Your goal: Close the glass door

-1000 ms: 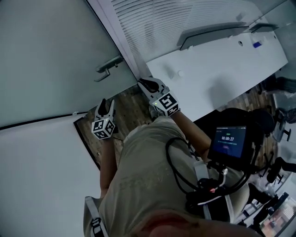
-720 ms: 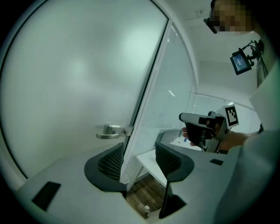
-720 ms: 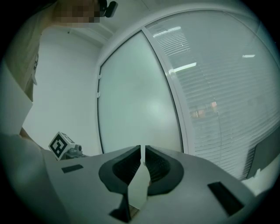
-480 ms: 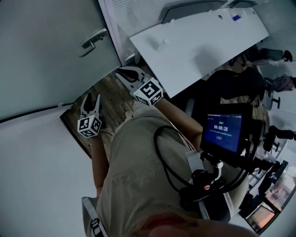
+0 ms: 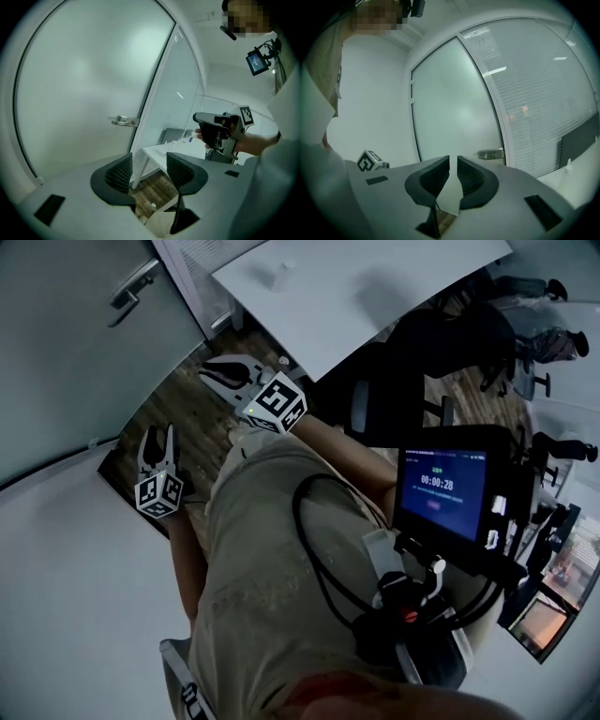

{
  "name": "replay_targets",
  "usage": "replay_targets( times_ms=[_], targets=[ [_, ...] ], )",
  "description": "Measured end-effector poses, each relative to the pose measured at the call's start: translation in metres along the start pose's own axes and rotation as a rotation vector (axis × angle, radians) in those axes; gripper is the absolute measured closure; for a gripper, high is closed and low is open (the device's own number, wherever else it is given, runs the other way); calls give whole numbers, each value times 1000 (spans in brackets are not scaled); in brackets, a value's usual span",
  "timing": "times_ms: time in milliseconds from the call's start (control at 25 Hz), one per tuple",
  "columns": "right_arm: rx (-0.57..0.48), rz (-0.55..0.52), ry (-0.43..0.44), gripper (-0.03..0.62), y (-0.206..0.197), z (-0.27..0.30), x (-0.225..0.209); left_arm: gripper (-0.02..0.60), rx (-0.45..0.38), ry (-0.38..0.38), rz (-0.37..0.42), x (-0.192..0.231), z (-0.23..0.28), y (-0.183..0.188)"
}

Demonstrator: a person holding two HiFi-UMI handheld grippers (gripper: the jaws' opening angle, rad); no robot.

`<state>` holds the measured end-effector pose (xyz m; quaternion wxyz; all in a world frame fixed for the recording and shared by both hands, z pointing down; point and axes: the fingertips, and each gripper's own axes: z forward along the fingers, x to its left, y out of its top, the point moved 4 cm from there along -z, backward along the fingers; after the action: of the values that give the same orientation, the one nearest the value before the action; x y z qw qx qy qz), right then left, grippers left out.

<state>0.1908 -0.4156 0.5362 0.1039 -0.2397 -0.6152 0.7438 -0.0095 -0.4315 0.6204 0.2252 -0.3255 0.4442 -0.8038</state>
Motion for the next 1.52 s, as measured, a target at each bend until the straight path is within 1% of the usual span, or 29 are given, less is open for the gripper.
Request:
replay_targets(
  times_ms=[80, 160, 280, 360, 440, 520, 680, 760, 840, 1000, 1120, 1200, 1320, 1440, 1520],
  targets=[
    [0, 2, 13, 552, 2, -14, 5, 353, 3, 4, 4, -9, -2, -3],
    [-2, -2, 33, 537, -4, -33, 27, 353, -9, 13, 8, -19, -24, -16],
    [-3, -15, 51, 531, -28, -44, 58, 353, -34, 20, 8, -17, -49, -46],
    [0, -28, 56, 531, -44, -48, 70, 353, -41, 21, 8, -15, -56, -65],
    [-4, -44, 52, 531, -49, -61, 72, 353, -30, 19, 15, -28, -56, -75],
    [-11, -53, 38, 531, -49, -82, 68, 353, -8, 14, 31, -49, -53, -84],
    [-10, -31, -3, 532, -59, -132, 57, 353, 22, 14, 49, -97, -52, -100],
    [8, -22, -20, 531, -68, -160, 51, 353, 24, 30, 26, -119, -55, -110],
    [40, -13, -37, 533, -80, -190, 44, 354, 27, 54, -14, -140, -61, -126],
    [117, 1, -57, 533, -108, -253, 32, 354, 51, 123, -76, -187, -88, -168],
    [173, 6, -68, 533, -128, -284, 25, 354, 70, 173, -105, -212, -110, -201],
    [198, 7, -78, 533, -135, -294, 24, 354, 83, 203, -129, -220, -121, -222],
    [195, 15, -67, 533, -137, -301, 34, 354, 106, 245, -160, -228, -140, -249],
    [190, 15, -63, 533, -137, -299, 34, 354, 82, 276, -159, -235, -143, -254],
    [182, 6, -61, 533, -133, -300, 37, 354, 50, 275, -152, -239, -141, -250]
  ],
)
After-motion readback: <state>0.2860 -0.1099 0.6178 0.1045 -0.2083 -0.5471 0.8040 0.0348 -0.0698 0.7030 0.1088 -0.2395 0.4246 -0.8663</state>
